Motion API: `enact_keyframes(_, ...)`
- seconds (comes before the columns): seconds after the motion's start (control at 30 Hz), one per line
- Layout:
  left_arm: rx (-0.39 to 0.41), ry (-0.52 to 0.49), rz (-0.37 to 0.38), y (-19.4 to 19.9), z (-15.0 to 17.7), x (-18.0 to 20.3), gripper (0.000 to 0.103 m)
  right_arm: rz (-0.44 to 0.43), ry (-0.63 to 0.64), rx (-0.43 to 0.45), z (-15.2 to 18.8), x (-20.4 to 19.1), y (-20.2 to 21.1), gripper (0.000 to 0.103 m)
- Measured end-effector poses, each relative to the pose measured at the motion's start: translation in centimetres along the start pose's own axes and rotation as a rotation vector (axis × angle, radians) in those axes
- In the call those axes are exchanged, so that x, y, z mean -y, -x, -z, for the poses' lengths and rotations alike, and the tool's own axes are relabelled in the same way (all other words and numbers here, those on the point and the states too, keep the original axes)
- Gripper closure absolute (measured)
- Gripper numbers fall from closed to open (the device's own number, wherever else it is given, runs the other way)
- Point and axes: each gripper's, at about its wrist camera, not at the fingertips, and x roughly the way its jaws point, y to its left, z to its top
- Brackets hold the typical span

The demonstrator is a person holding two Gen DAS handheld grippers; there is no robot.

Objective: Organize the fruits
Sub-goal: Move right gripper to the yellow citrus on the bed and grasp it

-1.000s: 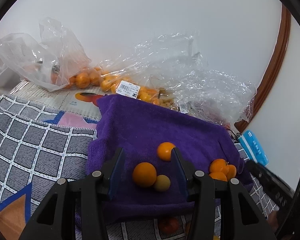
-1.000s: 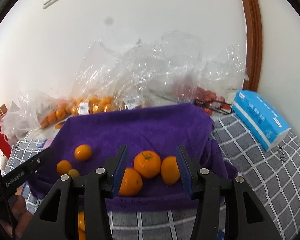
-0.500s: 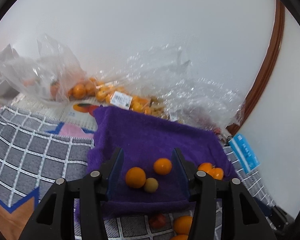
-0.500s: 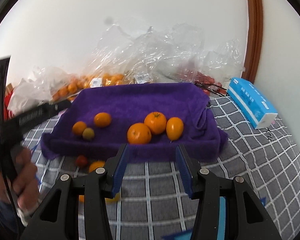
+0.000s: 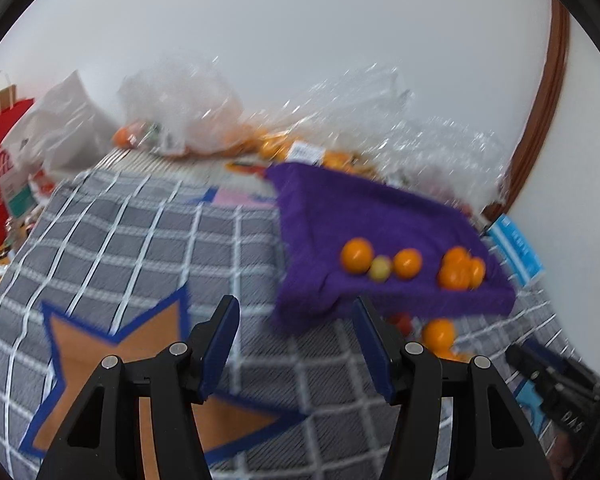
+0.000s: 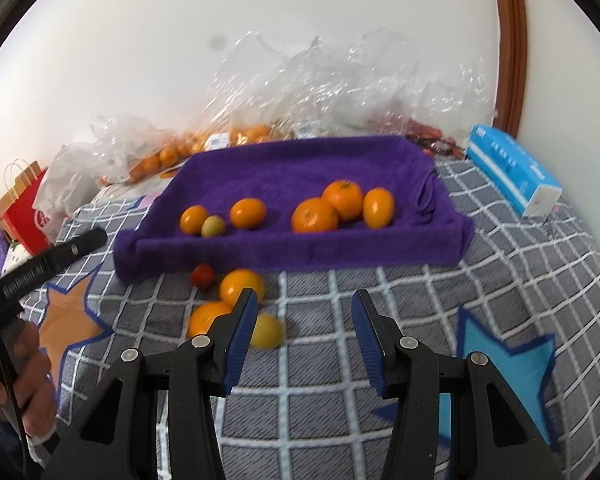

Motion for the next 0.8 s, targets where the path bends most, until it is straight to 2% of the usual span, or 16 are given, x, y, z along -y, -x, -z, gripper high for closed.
enact_keyframes(0.17,-0.023,0.018,0.001,0.0,1.5,-1.1,0.047,0.000,0.024,-0.010,1.1,-0.7,-0.2,0.055)
enact_keyframes(0.27,-0.024,0.037,0.022,-0.2,2.0,-1.4,0.047,-0.007,0.025,-0.024,1.5,-0.8,-0.6,0.060)
enact_keyframes(0.4,-0.035,0.030,0.000,-0.6,2.2,-1.3,0.047,-0.025,0.026,-0.055,1.6,-1.0,-1.5,0.067)
enact_keyframes(0.63,-0.043,0.023,0.001,-0.7,2.3,-1.2,0.047,-0.028,0.033,-0.076,1.4,-1.6,-3.0,0.069)
enact_keyframes(0.7,-0.042,0.035,0.002,-0.8,2.3,-1.3,0.047,-0.025,0.029,-0.098,1.4,-1.6,-3.7,0.073)
enact_keyframes(0.8,-0.047,0.038,0.007,-0.9,2.3,-1.3,0.047,-0.050,0.014,-0.095,1.4,-1.4,-4.0,0.073)
